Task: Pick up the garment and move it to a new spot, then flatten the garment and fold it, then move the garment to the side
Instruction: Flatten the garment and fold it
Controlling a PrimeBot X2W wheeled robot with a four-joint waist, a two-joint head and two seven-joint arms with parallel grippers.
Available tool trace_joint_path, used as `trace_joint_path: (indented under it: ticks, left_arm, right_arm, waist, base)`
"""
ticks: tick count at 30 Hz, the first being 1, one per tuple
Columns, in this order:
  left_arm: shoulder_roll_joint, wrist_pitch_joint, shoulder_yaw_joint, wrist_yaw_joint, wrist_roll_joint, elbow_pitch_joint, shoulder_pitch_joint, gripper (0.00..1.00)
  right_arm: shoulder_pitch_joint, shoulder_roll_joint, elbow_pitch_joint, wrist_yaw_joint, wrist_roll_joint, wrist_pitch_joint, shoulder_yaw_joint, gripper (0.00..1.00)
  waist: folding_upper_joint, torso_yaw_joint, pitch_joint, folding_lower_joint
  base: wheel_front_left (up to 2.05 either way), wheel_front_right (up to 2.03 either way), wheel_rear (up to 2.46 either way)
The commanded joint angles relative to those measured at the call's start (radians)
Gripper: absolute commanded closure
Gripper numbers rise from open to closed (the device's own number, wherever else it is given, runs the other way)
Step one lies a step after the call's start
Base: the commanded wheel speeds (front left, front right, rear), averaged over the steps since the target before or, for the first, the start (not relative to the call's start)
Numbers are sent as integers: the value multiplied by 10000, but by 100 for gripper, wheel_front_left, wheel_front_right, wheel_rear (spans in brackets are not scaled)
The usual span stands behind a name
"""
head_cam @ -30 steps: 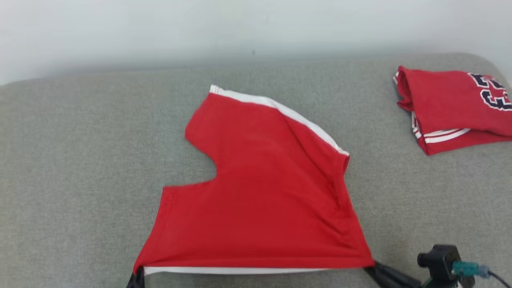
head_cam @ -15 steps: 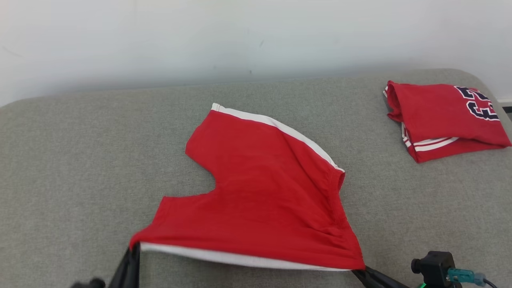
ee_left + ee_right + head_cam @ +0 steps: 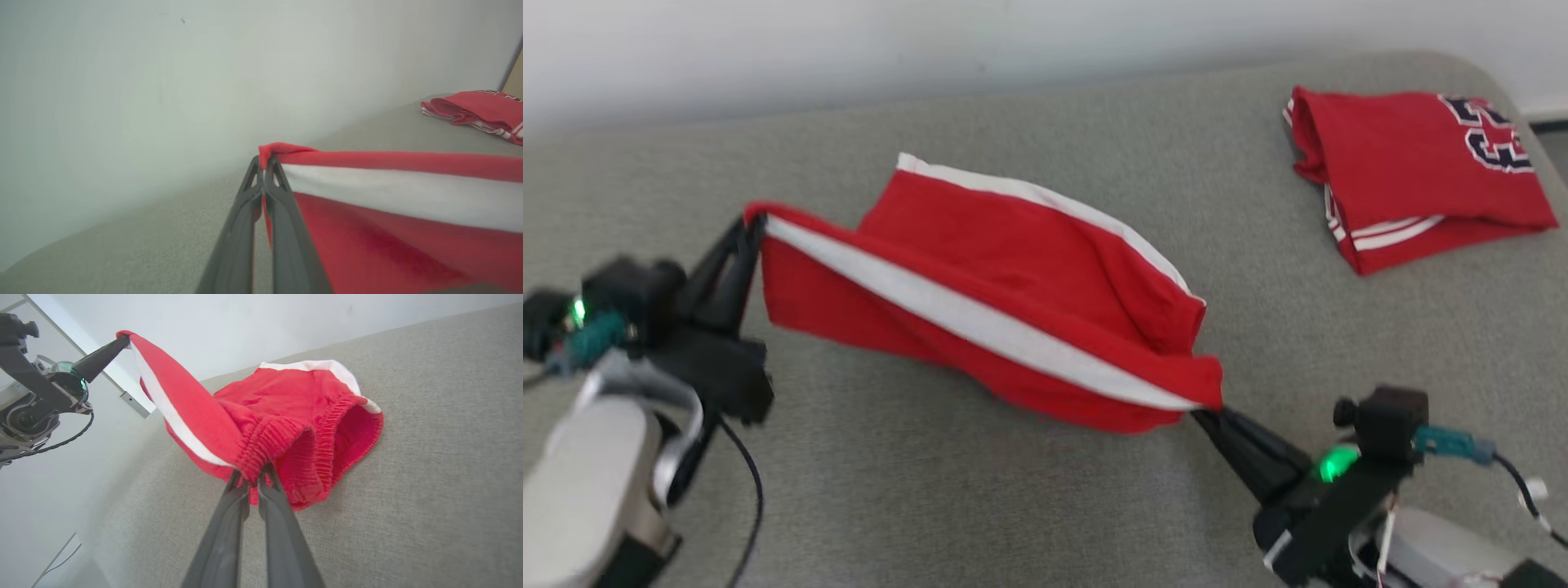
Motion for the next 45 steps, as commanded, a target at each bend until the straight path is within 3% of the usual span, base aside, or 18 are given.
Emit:
trace_joint_path:
  ticks: [1, 5, 12, 22, 31, 41, 42, 43, 44, 45]
  left_arm:
    - [257, 119, -364, 27, -138, 334, -661, 100]
    - [630, 319, -1386, 27, -454, 1213, -2263, 100]
    - [675, 437, -3018, 27, -973, 2549, -4024, 100]
    - [852, -72, -4490, 26, -1794, 4252, -6138, 100]
    - [845, -370, -5575, 26, -2292, 5393, -6789, 100]
    - [700, -619, -6404, 27, -2946, 6014, -6723, 100]
    - [646, -680, -6464, 27, -3021, 6082, -6644, 65]
    - [590, -757, -6500, 26, -3100, 6134, -6563, 55]
    - [537, -837, -6520, 26, -3214, 6169, -6472, 0]
    - [490, -925, -6544, 26, -3312, 6200, -6400, 0]
  right_arm:
    - [-359, 222, 144, -29, 28, -16, -3, 100]
    - [-1032, 689, 458, -29, 208, -49, -157, 100]
    - [-1515, 1159, 836, -28, 313, -79, -391, 100]
    - [-1771, 1978, 518, -28, 390, -95, -1275, 100]
    - [-2137, 2572, 793, -28, -23, -97, -1474, 100]
    - [-2252, 2852, 1453, -29, -205, -98, -1813, 98]
    - [-2246, 2872, 1510, -29, -251, -98, -1859, 71]
    - [-2227, 2895, 1563, -28, -298, -98, -1902, 38]
    - [-2184, 2926, 1621, -28, -319, -97, -1903, 0]
    - [-2138, 2938, 1676, -29, -381, -97, -1929, 0]
  waist:
    - [-1, -712, 1034, -2]
    - [-1, -1006, 1635, -2]
    - [-1, -1309, 2236, -2]
    - [-1, -1791, 2887, -2]
    - [-1, -1974, 3052, -2]
    - [-1, -1630, 2714, -2]
    - [-1, -1608, 2651, -2]
    - [-1, -1590, 2587, -2]
    - [-1, -1573, 2507, -2]
    - [-1, -1555, 2409, -2]
  base:
    - [0, 0, 0]
    - [0, 0, 0]
    - [0, 0, 0]
    - [0, 0, 0]
    - [0, 0, 0]
    - [0, 0, 0]
    - [0, 0, 0]
    - [0, 0, 0]
    - [0, 0, 0]
    - [0, 0, 0]
